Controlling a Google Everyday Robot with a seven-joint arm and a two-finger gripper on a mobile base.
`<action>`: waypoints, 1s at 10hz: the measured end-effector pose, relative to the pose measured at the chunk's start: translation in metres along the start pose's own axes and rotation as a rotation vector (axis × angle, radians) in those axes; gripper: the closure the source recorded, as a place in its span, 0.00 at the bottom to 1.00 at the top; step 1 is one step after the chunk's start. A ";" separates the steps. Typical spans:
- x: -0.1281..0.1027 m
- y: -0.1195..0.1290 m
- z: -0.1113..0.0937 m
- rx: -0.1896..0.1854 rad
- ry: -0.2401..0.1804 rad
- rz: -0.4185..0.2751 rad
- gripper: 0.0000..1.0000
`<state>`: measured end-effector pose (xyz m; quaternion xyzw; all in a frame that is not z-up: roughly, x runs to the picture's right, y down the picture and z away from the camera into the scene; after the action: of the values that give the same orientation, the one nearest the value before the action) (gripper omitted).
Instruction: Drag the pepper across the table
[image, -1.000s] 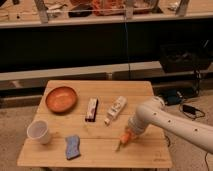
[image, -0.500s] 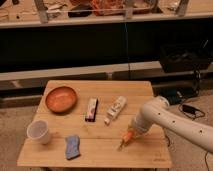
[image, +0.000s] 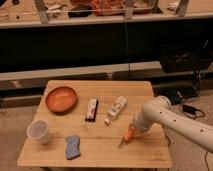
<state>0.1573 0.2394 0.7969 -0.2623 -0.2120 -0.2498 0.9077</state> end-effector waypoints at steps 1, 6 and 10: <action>0.003 -0.001 -0.001 0.003 0.001 0.008 0.99; 0.023 -0.002 -0.005 0.012 0.006 0.051 0.99; 0.026 -0.007 -0.003 0.014 0.007 0.071 0.99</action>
<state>0.1741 0.2236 0.8105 -0.2625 -0.2010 -0.2167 0.9185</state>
